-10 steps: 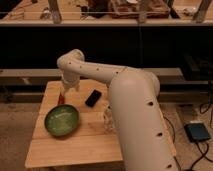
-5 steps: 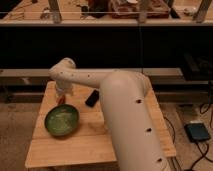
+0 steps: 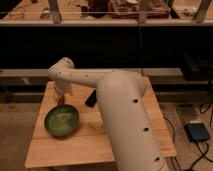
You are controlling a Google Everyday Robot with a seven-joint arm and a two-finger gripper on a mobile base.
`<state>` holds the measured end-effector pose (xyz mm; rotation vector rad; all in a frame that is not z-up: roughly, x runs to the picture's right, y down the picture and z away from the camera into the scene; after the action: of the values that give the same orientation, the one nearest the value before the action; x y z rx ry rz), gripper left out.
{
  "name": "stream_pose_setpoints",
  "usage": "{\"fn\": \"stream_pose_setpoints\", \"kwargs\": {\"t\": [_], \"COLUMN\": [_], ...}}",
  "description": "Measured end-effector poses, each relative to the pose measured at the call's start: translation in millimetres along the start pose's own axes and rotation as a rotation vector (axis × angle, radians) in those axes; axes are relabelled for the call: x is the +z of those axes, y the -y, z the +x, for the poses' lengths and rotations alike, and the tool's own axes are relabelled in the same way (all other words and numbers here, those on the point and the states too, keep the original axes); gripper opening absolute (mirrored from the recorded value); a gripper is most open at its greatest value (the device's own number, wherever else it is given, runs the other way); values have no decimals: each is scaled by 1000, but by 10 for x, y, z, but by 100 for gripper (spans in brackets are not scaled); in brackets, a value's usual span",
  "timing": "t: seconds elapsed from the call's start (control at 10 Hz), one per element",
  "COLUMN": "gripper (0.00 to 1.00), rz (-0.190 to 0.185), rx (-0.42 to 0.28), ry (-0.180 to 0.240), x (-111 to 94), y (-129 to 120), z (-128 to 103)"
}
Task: Place the pepper in the ceramic bowl
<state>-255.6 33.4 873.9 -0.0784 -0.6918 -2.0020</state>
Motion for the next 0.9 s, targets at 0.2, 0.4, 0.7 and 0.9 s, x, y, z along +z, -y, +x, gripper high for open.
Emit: {"fn": "stream_pose_setpoints", "kwargs": {"t": [0.2, 0.4, 0.7, 0.9], "gripper": [80, 80, 80, 80], "rz": [-10, -13, -19, -44], "rx": [22, 57, 54, 58], "ry": [-15, -30, -21, 17], "x": [-35, 25, 291, 575], "y": [70, 112, 298, 278], "z": [126, 431, 926, 914]}}
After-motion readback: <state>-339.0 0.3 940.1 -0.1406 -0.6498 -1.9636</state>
